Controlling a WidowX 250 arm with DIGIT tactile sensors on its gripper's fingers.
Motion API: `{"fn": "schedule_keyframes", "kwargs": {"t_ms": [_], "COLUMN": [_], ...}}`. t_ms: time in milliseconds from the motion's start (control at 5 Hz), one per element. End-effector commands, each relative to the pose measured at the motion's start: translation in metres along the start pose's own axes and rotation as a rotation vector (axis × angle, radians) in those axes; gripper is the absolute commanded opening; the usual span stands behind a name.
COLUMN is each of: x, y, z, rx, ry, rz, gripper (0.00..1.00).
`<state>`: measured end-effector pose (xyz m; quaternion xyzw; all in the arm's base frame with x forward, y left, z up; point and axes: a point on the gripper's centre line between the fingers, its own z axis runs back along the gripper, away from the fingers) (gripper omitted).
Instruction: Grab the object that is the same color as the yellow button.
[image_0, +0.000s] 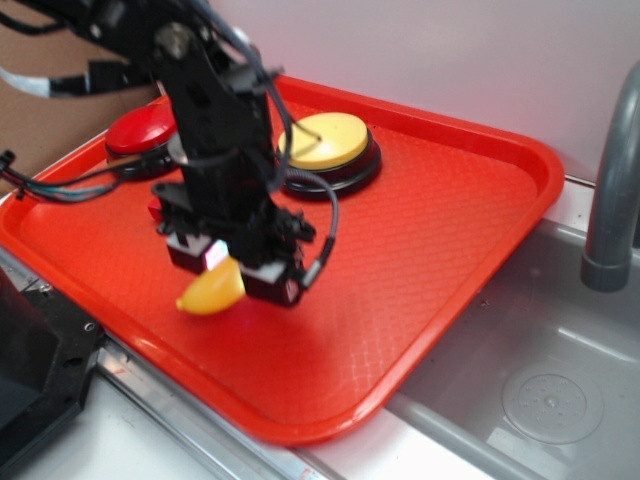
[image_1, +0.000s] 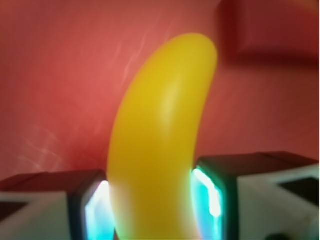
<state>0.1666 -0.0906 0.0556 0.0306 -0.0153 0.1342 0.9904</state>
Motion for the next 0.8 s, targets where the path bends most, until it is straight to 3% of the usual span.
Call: {"fn": "schedule_keyframes", "kwargs": {"t_ms": [0, 200, 400, 600], "x": [0.050, 0.058, 0.056, 0.057], "y": [0.047, 0.071, 0.086, 0.085], "z": [0.094, 0.127, 0.149, 0.140], "rx": [-0.035, -0.093, -0.103, -0.055], "ry": [-0.040, -0.091, -0.156, -0.124], "rz": [-0.033, 0.058, 0.133, 0.153], "gripper": [0.00, 0.00, 0.00, 0.00]}}
